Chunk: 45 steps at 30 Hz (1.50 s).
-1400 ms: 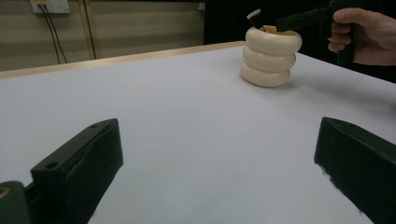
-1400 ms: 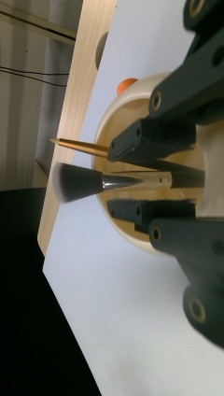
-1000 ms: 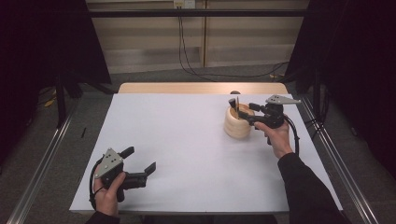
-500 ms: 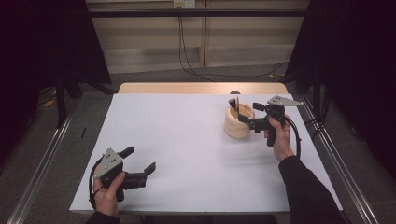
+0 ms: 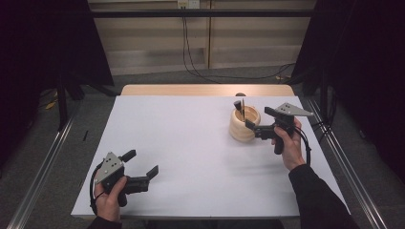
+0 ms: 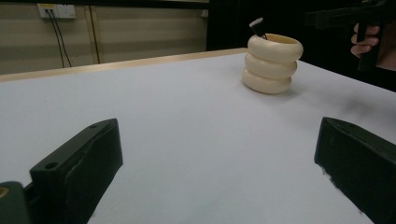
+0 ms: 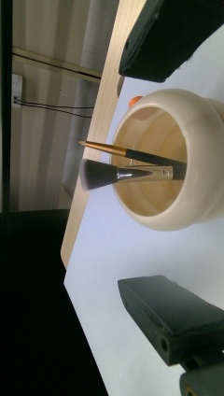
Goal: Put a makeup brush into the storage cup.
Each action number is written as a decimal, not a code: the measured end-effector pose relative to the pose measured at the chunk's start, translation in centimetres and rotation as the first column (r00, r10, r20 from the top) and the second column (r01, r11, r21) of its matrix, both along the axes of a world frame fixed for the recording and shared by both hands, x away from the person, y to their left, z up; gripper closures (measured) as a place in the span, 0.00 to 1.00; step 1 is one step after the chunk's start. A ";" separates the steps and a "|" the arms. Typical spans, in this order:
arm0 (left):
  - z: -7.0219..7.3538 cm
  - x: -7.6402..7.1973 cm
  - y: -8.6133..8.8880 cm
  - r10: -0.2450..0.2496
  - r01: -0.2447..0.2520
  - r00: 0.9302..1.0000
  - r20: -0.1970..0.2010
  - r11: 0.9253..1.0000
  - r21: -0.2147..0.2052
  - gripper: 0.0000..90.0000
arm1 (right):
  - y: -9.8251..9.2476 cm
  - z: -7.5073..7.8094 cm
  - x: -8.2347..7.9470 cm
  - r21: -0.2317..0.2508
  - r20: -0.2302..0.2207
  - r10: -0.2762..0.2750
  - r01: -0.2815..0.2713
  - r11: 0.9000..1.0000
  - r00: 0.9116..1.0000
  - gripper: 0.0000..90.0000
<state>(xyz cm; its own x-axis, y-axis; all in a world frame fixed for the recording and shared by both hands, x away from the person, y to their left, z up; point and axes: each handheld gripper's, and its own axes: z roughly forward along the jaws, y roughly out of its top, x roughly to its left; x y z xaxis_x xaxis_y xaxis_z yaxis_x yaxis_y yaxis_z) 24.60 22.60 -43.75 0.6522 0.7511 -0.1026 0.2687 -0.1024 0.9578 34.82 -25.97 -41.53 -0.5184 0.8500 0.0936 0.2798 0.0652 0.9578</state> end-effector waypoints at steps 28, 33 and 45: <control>0.2 -0.5 0.1 0.007 -0.008 1.000 0.007 1.000 0.014 0.01 | -1.3 -1.3 -8.0 -0.015 0.063 -0.035 0.036 0.999 0.997 0.03; 0.2 -0.8 0.2 0.007 -0.007 1.000 0.008 1.000 0.008 0.01 | -1.5 -1.6 -9.2 -0.026 0.065 -0.027 0.029 0.999 0.998 0.04; 0.3 -1.2 0.1 0.007 -0.008 1.000 0.016 1.000 0.022 0.01 | -2.2 -2.1 -12.2 -0.027 0.062 -0.035 0.037 0.999 0.997 0.03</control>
<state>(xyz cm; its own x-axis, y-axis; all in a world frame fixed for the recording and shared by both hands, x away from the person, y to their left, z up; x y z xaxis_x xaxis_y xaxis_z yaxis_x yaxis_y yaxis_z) 23.37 22.66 -43.49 0.6480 0.7579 -0.0753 0.2543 -0.1221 0.9594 22.63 -28.17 -43.62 -0.4913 0.8701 0.0384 0.2234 0.0833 0.9712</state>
